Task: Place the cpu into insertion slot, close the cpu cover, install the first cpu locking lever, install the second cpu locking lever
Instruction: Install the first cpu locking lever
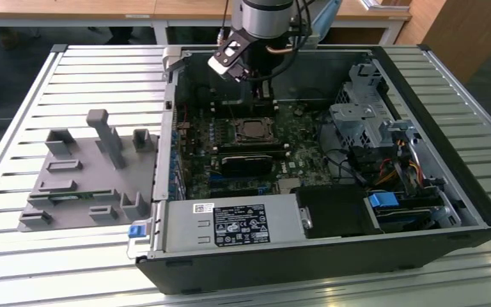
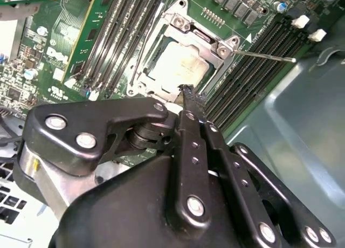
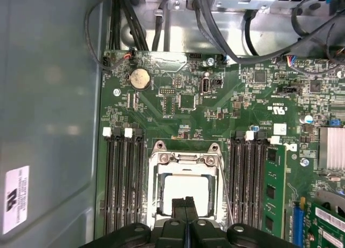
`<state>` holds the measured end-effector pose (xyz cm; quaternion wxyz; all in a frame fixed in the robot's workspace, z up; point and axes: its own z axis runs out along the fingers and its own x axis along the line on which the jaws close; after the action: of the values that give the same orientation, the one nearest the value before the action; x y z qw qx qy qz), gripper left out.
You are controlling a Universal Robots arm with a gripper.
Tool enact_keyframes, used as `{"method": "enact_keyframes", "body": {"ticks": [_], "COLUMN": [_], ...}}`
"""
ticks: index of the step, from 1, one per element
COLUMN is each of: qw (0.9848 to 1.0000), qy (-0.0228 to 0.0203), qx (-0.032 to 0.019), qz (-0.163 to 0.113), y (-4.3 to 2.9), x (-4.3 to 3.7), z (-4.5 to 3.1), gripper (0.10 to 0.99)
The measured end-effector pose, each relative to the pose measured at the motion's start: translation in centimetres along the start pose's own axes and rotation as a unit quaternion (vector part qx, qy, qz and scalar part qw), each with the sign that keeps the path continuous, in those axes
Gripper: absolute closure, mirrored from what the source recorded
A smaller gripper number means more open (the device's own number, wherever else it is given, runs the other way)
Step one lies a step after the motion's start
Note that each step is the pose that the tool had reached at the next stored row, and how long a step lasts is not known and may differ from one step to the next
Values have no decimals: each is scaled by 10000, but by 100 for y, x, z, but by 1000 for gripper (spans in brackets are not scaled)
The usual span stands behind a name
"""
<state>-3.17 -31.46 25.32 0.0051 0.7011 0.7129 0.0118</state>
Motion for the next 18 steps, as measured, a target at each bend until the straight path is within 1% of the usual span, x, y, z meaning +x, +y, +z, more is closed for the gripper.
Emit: {"method": "enact_keyframes", "body": {"ticks": [5,8,10,13,14,15,16,18], "qw": [10000,10000,9999,9993,9989,9979,9972,9939], "qy": [0,-1,1,7,9,13,15,24], "qx": [0,0,0,3,4,6,7,10], "qz": [0,-12,-113,-380,-470,-649,-747,-1102], "y": [2,3,2,2,2,2,2,2], "x": [1,1,1,1,1,1,1,1], "z": [-73,-89,-89,-90,-90,-90,-90,-90], "gripper": [980,980,980,980,980,980,980,980]}}
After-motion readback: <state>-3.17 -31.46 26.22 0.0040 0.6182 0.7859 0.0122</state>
